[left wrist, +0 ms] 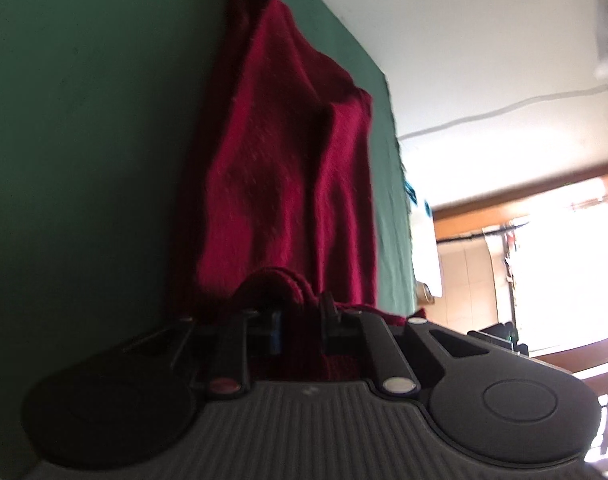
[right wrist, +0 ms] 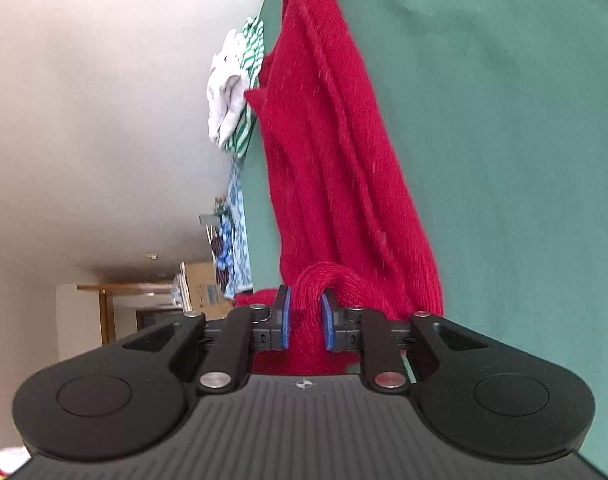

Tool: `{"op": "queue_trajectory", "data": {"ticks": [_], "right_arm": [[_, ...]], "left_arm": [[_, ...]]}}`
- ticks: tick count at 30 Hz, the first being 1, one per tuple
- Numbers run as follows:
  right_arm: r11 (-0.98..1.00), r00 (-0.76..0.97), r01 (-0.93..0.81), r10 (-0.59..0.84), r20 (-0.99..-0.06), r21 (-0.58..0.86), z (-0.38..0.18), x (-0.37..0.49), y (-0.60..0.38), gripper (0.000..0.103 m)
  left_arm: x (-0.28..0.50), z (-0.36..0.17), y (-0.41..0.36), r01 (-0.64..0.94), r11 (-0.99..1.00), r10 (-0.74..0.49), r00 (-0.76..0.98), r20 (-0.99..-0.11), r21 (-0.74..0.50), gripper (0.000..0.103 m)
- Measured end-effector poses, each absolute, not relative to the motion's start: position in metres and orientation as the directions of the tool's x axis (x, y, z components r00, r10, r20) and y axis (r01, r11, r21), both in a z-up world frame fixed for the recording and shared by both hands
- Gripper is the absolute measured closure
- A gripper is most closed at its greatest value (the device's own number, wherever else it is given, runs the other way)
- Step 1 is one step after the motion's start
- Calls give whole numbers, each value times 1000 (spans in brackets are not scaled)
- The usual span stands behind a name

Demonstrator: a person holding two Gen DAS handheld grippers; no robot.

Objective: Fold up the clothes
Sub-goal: 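Open both grippers and release the sweater onto the table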

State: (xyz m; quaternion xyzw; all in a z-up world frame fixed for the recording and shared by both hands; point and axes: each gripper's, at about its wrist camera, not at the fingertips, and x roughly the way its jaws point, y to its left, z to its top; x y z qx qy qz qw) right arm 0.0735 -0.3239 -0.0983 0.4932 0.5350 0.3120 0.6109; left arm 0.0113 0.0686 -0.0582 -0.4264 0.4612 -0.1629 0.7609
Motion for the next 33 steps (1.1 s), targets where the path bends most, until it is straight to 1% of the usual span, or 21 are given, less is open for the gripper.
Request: {"op": "queue_trajectory", "data": {"ticks": [2,3,4,5,6,7,8,9,11,12,13,14,15,16,18,20,21,24,26,29,33], "right_arm": [[311,245,166,906,-345,936,-104,85,-325,81],[303,258,184,903,-343,935,-107,90,-327,77],[301,272,195,898,-346,934,-109,93,-331,71],[302,285,196,893,-349,933,-108,96,-334,67],[304,297,198,887,-352,932,-108,98,-336,54],[305,310,200,882,-356,931,-108,100,-339,49],[310,321,196,876,-359,930,-107,102,-342,49],[328,324,171,872,-367,929,-102,102,-345,49],[411,330,65,851,-408,909,-83,97,-345,50],[469,335,-15,834,-438,883,-70,93,-343,50],[562,338,-145,802,-493,814,-53,87,-335,50],[643,349,-278,760,-549,714,-36,79,-327,50],[713,369,-418,700,-612,563,-22,68,-317,50],[739,389,-511,654,-648,439,-15,57,-309,52],[732,414,-629,599,-686,261,-10,38,-295,55],[715,423,-670,587,-690,198,-12,30,-286,55],[704,425,-689,584,-691,171,-14,27,-281,55],[668,421,-732,599,-681,135,-16,24,-270,55],[645,426,-754,622,-657,122,-14,24,-262,53],[670,440,-716,650,-620,194,-12,45,-252,48],[707,442,-599,683,-582,375,-14,75,-264,50]], "left_arm": [[20,-65,73,-182,557,-648,516,-560,-811,92],[23,-68,76,-200,539,-654,512,-556,-818,90],[24,-71,80,-217,516,-664,509,-547,-829,90],[25,-74,83,-234,493,-674,506,-538,-838,86],[27,-76,87,-250,468,-684,505,-527,-847,72],[27,-76,91,-261,438,-693,511,-508,-860,62],[27,-75,96,-268,408,-701,520,-488,-872,41],[27,-70,102,-262,383,-700,543,-463,-886,25],[25,-56,111,-224,387,-680,586,-441,-895,9],[24,-47,115,-200,409,-664,604,-441,-890,7],[22,-37,116,-175,466,-640,610,-467,-867,8],[19,-28,117,-149,525,-615,614,-494,-838,8],[15,-20,114,-123,598,-584,611,-535,-792,9],[11,-13,110,-94,671,-548,606,-577,-736,9],[0,-5,89,-9,836,-445,573,-688,-549,10],[-19,-10,57,145,923,-377,523,-765,-356,10],[-29,-13,41,222,939,-341,503,-794,-263,13],[-44,-22,8,361,912,-358,470,-807,-195,23],[-42,-23,-8,378,912,-346,493,-798,-161,24],[-21,-19,-22,371,920,-324,546,-772,-124,24],[0,-15,-10,353,923,-346,579,-738,-156,16]]}}
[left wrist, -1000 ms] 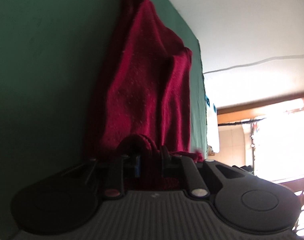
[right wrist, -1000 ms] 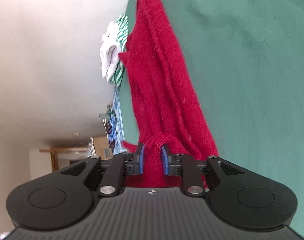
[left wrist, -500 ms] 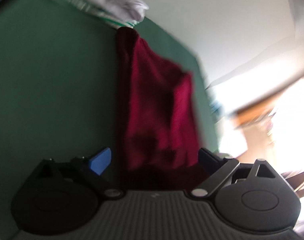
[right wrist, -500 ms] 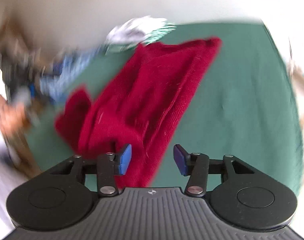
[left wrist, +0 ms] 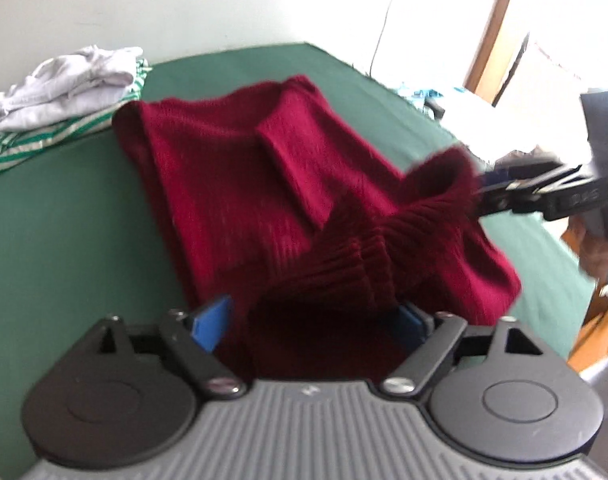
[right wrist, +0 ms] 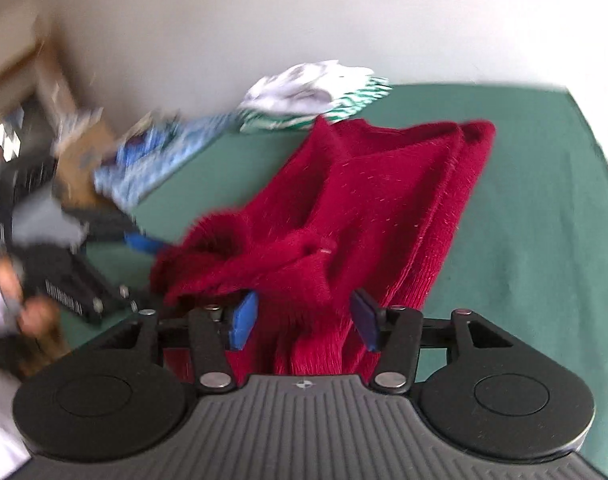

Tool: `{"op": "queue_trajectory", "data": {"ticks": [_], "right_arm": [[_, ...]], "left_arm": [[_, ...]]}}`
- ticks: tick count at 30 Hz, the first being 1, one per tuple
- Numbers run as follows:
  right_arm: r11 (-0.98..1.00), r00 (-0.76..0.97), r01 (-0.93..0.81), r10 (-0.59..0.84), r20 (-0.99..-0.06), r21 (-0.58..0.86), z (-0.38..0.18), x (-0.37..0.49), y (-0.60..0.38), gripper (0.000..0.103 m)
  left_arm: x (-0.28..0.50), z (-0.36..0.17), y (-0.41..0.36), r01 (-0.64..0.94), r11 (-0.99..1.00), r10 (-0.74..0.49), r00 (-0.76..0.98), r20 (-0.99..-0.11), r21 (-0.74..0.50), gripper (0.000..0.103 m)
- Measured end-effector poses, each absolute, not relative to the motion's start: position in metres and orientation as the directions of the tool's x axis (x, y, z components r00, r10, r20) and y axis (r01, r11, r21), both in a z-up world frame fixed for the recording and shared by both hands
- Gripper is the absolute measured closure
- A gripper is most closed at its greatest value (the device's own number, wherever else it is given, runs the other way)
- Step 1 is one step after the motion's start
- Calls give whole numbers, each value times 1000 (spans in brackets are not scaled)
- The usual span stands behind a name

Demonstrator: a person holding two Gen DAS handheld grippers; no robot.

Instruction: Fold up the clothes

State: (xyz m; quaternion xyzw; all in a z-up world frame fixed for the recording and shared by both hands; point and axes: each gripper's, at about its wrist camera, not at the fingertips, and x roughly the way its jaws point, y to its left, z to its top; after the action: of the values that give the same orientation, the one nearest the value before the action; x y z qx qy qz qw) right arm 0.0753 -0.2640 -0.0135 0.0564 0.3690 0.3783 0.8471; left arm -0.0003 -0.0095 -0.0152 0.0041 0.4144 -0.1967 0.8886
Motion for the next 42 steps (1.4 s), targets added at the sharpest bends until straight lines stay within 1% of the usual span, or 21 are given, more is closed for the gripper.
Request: {"op": "queue_trajectory", "data": {"ticks": [3,6,10,11,13,14,15,16,17,18,19,22,24,28,30,32,33,34,37,39,42], "right_arm": [[760,460,-496,640,-615,419,-28,93,-268,52],[789,471,-444,608,-639,424,-38,99,-273,52],[775,446,-447,627,-639,447,-30,89,-291,52],[759,431,-464,644,-633,456,-28,86,-293,52],[754,407,-475,646,-646,454,-29,78,-292,51],[753,398,-478,644,-653,452,-30,75,-291,51],[762,398,-470,633,-664,445,-35,74,-288,53],[770,398,-463,623,-674,438,-39,73,-284,56],[777,400,-454,614,-681,435,-44,73,-281,57],[779,405,-443,615,-677,443,-46,74,-279,63],[782,412,-440,613,-675,441,-48,74,-277,73],[797,441,-465,586,-680,386,-44,71,-268,85],[797,458,-479,584,-670,367,-38,68,-266,90],[818,456,-488,536,-711,305,-39,69,-258,89],[823,453,-499,514,-728,271,-39,69,-256,89],[825,458,-514,497,-737,237,-37,69,-254,85],[835,487,-507,482,-728,214,-30,69,-256,77],[846,533,-495,476,-700,198,-21,68,-259,76],[820,564,-512,545,-620,256,-7,71,-259,73],[790,524,-526,593,-612,315,-12,78,-250,74],[788,480,-526,585,-654,319,-30,86,-233,79]], "left_arm": [[34,-30,-10,264,944,-316,562,-765,-196,16],[33,-42,8,166,940,-341,532,-775,-300,18],[10,-35,19,173,891,-441,557,-704,-420,16],[5,-35,18,180,886,-449,560,-696,-427,11],[1,-38,14,181,882,-457,551,-698,-435,11],[1,-41,12,175,882,-458,541,-706,-438,17],[1,-45,12,164,879,-461,534,-709,-448,35],[0,-46,13,155,880,-455,543,-706,-448,39],[-2,-46,15,146,882,-449,551,-703,-449,53],[-5,-46,17,139,883,-445,555,-703,-449,72],[-7,-46,19,131,883,-441,558,-703,-450,79],[-19,-45,26,91,886,-423,557,-715,-454,86],[-32,-41,26,75,891,-410,555,-724,-447,87],[-39,-43,30,42,891,-394,567,-723,-452,82],[-31,-40,26,54,919,-349,568,-745,-390,65],[-29,-29,22,90,946,-303,591,-748,-313,63],[-29,-21,21,106,951,-293,616,-731,-292,63],[-29,-13,20,122,954,-287,640,-713,-275,63],[-24,3,10,188,926,-364,678,-639,-328,62],[-16,5,-6,252,899,-429,670,-606,-357,60],[1,-5,-31,316,900,-436,664,-608,-300,58]]}}
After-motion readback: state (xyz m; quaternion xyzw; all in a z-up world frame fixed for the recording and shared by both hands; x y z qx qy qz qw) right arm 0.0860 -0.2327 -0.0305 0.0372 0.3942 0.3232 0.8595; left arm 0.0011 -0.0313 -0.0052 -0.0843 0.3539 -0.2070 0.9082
